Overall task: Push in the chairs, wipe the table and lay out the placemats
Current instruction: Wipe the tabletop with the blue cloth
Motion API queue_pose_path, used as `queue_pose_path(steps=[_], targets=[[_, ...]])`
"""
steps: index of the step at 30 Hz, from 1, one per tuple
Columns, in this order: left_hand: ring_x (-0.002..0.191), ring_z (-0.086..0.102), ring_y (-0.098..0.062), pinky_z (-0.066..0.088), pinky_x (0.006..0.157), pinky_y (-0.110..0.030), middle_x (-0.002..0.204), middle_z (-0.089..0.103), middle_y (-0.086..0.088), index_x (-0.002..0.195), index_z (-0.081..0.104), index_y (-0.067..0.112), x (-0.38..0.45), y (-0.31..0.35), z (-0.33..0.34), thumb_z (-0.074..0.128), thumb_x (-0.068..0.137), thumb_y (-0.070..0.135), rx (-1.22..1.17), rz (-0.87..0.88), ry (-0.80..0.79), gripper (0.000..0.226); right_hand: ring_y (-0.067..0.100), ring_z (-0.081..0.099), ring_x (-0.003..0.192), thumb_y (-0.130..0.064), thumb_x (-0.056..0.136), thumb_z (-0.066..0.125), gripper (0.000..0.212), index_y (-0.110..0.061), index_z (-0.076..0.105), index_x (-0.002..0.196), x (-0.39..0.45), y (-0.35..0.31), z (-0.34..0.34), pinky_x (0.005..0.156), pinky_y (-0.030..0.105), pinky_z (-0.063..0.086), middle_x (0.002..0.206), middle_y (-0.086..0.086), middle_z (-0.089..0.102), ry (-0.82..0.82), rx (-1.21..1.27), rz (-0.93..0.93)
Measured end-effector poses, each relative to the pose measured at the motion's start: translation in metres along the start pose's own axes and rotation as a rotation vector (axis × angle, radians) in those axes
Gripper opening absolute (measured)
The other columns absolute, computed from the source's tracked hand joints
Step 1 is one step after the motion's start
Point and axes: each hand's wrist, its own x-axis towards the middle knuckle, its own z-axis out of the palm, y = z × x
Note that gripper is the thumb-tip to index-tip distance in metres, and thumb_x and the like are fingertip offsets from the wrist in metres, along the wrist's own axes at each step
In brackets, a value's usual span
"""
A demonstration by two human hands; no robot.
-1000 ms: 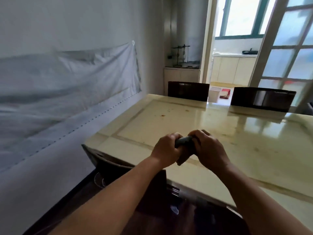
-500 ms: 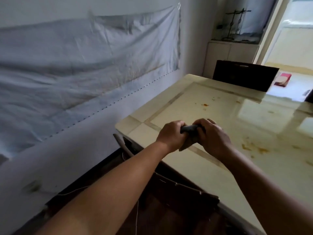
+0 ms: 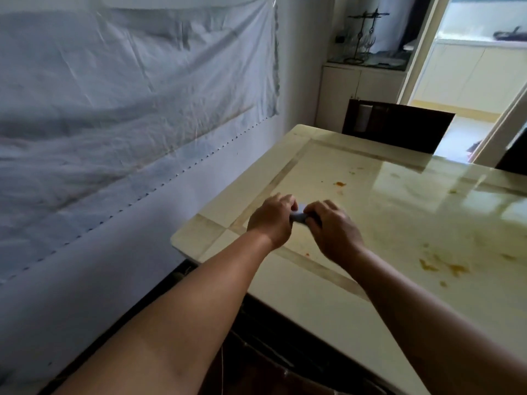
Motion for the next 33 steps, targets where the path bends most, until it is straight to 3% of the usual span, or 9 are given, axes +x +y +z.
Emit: queue_pose_path(steps=[3, 6, 8, 10, 13, 20, 22, 30, 33], targets=[[0.120, 0.050, -0.027, 0.045, 0.095, -0.035, 0.135, 0.050, -0.007, 0.128, 0.046, 0.022, 0.001, -0.029, 0.025, 0.058, 0.084, 0.010, 0.091, -0.129, -0.381, 0.047, 0.021, 0.053, 0.089, -0.028, 0.093, 0.052, 0.019, -0.015, 0.065, 0.098, -0.003, 0.021, 0.037, 0.067, 0.025, 0.031, 0.095, 0.003, 0.056, -0.339, -0.034, -0.002], [0.127, 0.046, -0.028, 0.041, 0.102, -0.035, 0.144, 0.043, -0.007, 0.139, 0.037, 0.022, 0.002, -0.052, 0.038, 0.054, 0.088, 0.007, 0.105, -0.196, -0.560, 0.056, 0.022, 0.055, 0.106, -0.028, 0.095, 0.050, 0.022, -0.020, 0.066, 0.107, 0.000, 0.036, 0.063, 0.078, 0.024, 0.039, 0.111, 0.002, 0.060, -0.464, -0.053, -0.033], [0.128, 0.045, -0.028, 0.040, 0.102, -0.035, 0.145, 0.042, -0.008, 0.140, 0.035, 0.024, 0.006, -0.059, 0.042, 0.048, 0.090, 0.005, 0.114, -0.194, -0.588, 0.056, 0.018, 0.042, 0.129, -0.038, 0.095, 0.047, 0.035, -0.032, 0.055, 0.128, 0.008, 0.045, 0.076, 0.103, 0.030, 0.037, 0.140, -0.004, 0.048, -0.492, -0.097, -0.080], [0.125, 0.047, -0.029, 0.041, 0.103, -0.036, 0.141, 0.046, -0.010, 0.137, 0.039, 0.021, 0.010, -0.064, 0.046, 0.047, 0.090, 0.007, 0.116, -0.192, -0.609, 0.050, 0.014, 0.016, 0.145, -0.053, 0.094, 0.034, 0.051, -0.041, 0.032, 0.144, 0.013, 0.054, 0.090, 0.117, 0.033, 0.016, 0.157, -0.012, 0.019, -0.601, -0.227, -0.197], [0.122, 0.050, -0.030, 0.041, 0.102, -0.035, 0.137, 0.050, -0.013, 0.134, 0.042, 0.017, 0.011, -0.073, 0.054, 0.046, 0.091, 0.014, 0.084, -0.240, -0.636, 0.043, 0.011, -0.014, 0.145, -0.061, 0.092, 0.017, 0.058, -0.047, 0.003, 0.147, 0.009, 0.068, 0.108, 0.118, 0.035, -0.007, 0.150, -0.020, -0.016, -0.731, -0.343, -0.307], [0.126, 0.047, -0.022, 0.037, 0.103, -0.030, 0.141, 0.046, -0.007, 0.139, 0.037, 0.020, 0.010, -0.099, 0.038, 0.049, 0.092, 0.023, -0.092, -0.333, -0.563, 0.048, 0.018, -0.023, 0.144, -0.055, 0.097, 0.017, 0.058, -0.037, 0.000, 0.150, 0.048, 0.097, 0.122, 0.117, 0.041, -0.014, 0.158, -0.002, -0.020, -0.468, -0.247, 0.372], [0.124, 0.049, -0.021, 0.038, 0.099, -0.029, 0.139, 0.048, -0.006, 0.138, 0.038, 0.021, 0.010, -0.107, 0.033, 0.048, 0.093, 0.024, -0.119, -0.355, -0.539, 0.046, 0.019, -0.024, 0.144, -0.053, 0.098, 0.016, 0.058, -0.035, -0.002, 0.151, 0.053, 0.080, 0.131, 0.118, 0.043, -0.013, 0.158, -0.002, -0.020, -0.458, -0.228, 0.440], [0.124, 0.047, -0.029, 0.039, 0.102, -0.034, 0.140, 0.042, -0.012, 0.136, 0.039, 0.020, 0.030, -0.138, 0.017, 0.047, 0.090, 0.022, -0.007, -0.324, -0.582, 0.047, 0.022, -0.025, 0.143, -0.035, 0.099, 0.029, 0.061, -0.027, -0.002, 0.151, 0.034, -0.034, 0.192, 0.117, 0.042, -0.013, 0.158, -0.001, -0.019, -0.666, -0.249, -0.073], [0.122, 0.047, -0.031, 0.040, 0.103, -0.036, 0.140, 0.035, -0.013, 0.137, 0.038, 0.020, 0.040, -0.170, 0.008, 0.046, 0.091, 0.024, 0.060, -0.344, -0.607, 0.047, 0.019, -0.030, 0.139, -0.035, 0.101, 0.024, 0.058, -0.027, -0.002, 0.151, 0.045, -0.057, 0.210, 0.118, 0.043, -0.014, 0.157, -0.003, -0.021, -0.691, -0.255, -0.108]])
